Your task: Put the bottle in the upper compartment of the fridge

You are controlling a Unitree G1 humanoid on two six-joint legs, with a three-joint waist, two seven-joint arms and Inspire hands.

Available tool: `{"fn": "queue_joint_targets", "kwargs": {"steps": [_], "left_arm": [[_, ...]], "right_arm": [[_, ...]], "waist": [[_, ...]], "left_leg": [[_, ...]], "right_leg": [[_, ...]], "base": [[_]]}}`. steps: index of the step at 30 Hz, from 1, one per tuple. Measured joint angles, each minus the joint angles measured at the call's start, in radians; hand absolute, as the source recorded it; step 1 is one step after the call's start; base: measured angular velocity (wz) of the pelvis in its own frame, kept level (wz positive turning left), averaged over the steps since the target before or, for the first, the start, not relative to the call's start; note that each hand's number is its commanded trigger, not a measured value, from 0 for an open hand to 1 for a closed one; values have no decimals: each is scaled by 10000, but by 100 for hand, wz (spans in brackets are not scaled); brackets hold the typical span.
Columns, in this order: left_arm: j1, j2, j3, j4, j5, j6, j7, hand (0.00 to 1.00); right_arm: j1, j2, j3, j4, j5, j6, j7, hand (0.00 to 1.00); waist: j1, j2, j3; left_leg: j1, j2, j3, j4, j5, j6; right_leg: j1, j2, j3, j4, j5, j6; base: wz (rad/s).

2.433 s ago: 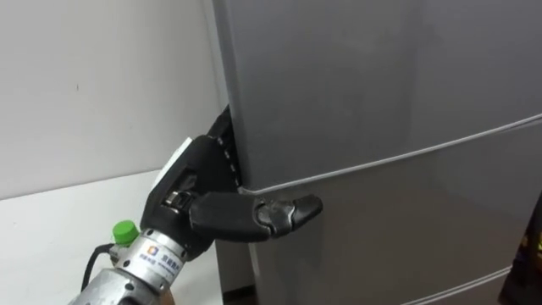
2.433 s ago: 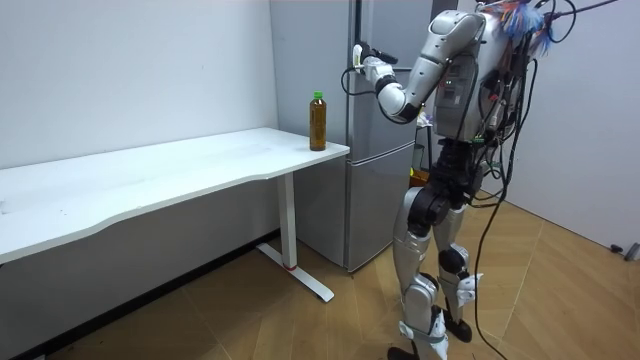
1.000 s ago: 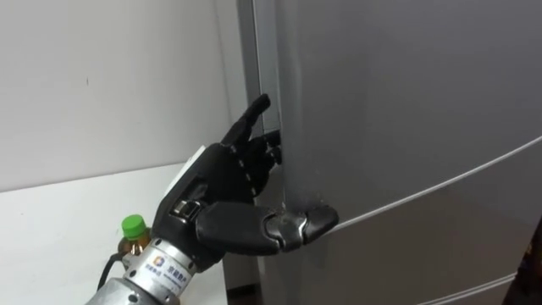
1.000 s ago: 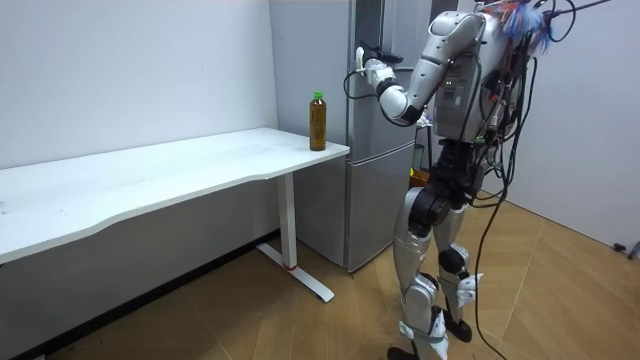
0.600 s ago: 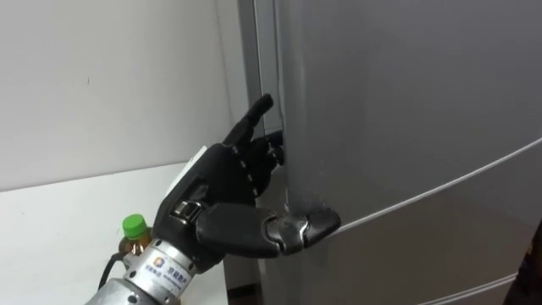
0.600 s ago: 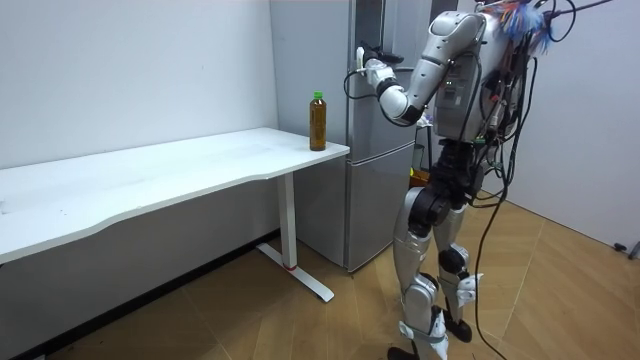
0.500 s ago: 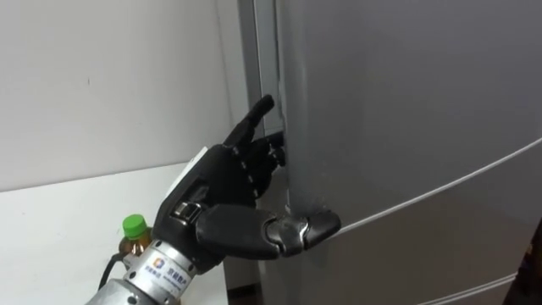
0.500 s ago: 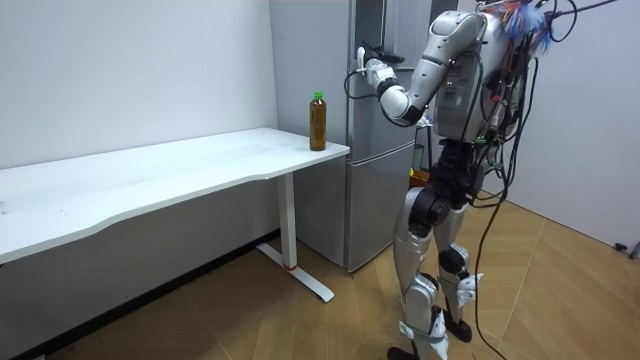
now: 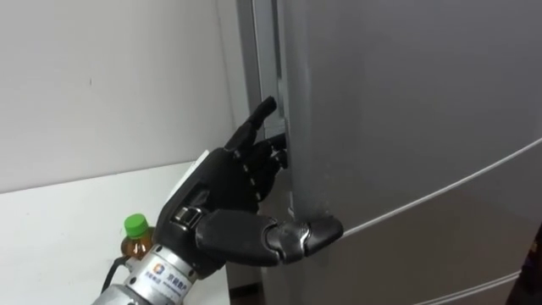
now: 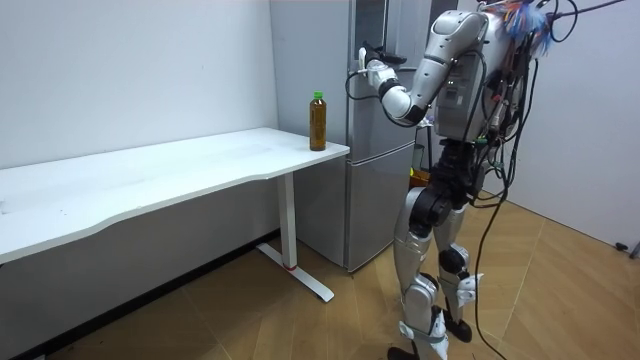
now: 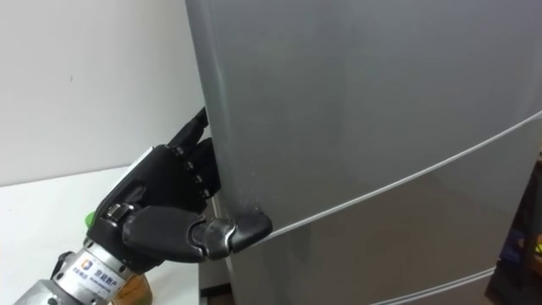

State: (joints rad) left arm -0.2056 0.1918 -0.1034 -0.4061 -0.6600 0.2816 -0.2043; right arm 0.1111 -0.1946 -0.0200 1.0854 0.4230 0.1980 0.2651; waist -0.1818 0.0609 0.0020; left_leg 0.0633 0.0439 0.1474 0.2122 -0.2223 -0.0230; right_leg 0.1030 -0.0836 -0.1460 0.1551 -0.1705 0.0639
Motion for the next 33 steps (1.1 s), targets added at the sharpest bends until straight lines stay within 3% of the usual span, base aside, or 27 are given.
{"fn": "queue_joint_targets", "kwargs": {"steps": [7, 19, 33], "left_arm": [[304, -209, -71, 9, -20, -286, -171, 0], [531, -226, -384, 51, -145, -823, -202, 0], [591, -194, -398, 52, -132, -970, -220, 0]], "right_arm": [[-46, 2, 4, 71, 2, -104, 11, 0], [-32, 1, -2, 139, 89, -344, 22, 0], [-156, 1, -12, 473, 86, -576, -3, 0]], "waist": [[-38, 41, 22], [-49, 107, 65], [-52, 225, 47]], "left_leg": [[4, 0, -1, 5, 1, 0], [0, -2, 10, -65, 8, 14], [-8, -19, 11, -77, 13, 21]], "right_leg": [[18, -1, 0, -1, 1, 1], [-11, -4, 12, -16, 39, 9], [-9, -16, 10, -29, 45, 14]], "base": [[0], [0], [0]]}}
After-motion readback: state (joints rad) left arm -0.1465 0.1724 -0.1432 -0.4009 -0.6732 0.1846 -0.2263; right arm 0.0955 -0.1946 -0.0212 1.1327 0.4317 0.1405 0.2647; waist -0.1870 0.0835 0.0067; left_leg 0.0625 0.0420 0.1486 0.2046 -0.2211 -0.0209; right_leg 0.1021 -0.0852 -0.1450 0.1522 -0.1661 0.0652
